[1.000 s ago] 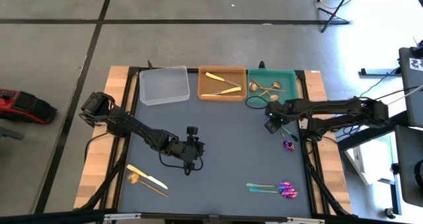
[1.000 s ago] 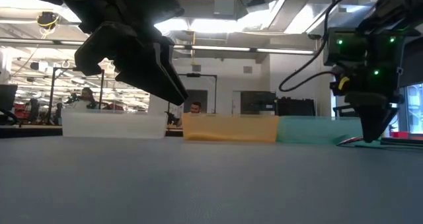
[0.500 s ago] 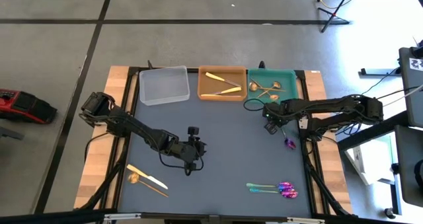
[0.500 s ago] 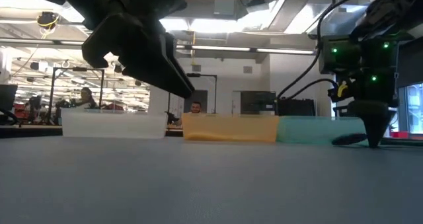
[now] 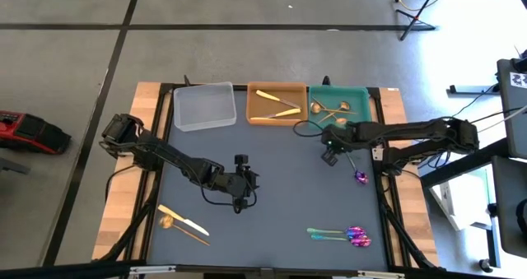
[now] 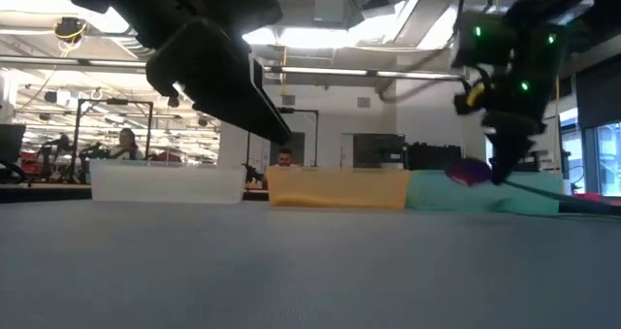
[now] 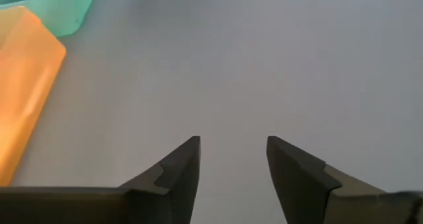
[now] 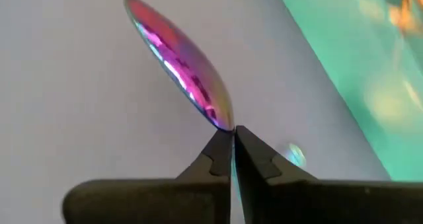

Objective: Sort silverware by color (type)
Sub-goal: Put the iridescent blue spoon into the transparent bin

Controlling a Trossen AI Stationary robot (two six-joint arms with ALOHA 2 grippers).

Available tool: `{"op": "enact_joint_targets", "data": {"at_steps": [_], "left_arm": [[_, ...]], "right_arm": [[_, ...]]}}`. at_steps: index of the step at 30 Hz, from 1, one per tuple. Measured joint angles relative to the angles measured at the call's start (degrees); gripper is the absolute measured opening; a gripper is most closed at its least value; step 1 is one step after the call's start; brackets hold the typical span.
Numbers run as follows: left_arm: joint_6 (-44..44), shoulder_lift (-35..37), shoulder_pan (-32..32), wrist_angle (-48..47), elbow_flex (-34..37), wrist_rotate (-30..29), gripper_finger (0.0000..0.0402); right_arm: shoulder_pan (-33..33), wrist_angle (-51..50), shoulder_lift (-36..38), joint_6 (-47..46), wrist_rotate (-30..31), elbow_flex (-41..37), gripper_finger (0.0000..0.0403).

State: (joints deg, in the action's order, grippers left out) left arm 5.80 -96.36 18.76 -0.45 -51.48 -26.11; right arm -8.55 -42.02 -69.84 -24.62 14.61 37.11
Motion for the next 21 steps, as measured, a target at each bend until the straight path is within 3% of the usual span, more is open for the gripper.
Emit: {"op": "enact_joint_targets", "data": {"at_steps": [5, 10, 12, 15, 21], "left_arm": [[-1.8, -0.8, 0.0, 1.0, 0.0, -3.0, 0.0171], [-7.7, -2.2, 0.1, 8.7, 1.6, -4.8, 0.0170], [-9.7, -1.8, -0.7, 7.7, 1.7, -4.4, 0.0170], [-10.7, 3.9, -2.9, 1.4, 1.0, -6.1, 0.0170], [-11.4, 14.0, -4.8, 8.3, 2.7, -5.6, 0.0170]], "right_arm": [[4.9, 9.5, 0.0, 5.2, -0.3, 2.6, 0.0002], [7.2, 23.6, -0.6, 10.5, -4.7, 2.6, 0.0001], [7.6, 28.8, -1.1, 13.4, -5.2, 2.6, 0.0001], [7.4, 37.0, -1.3, 16.5, -7.0, 2.6, 0.0001], [8.0, 51.4, -1.9, 22.1, -8.3, 2.6, 0.0001]]}}
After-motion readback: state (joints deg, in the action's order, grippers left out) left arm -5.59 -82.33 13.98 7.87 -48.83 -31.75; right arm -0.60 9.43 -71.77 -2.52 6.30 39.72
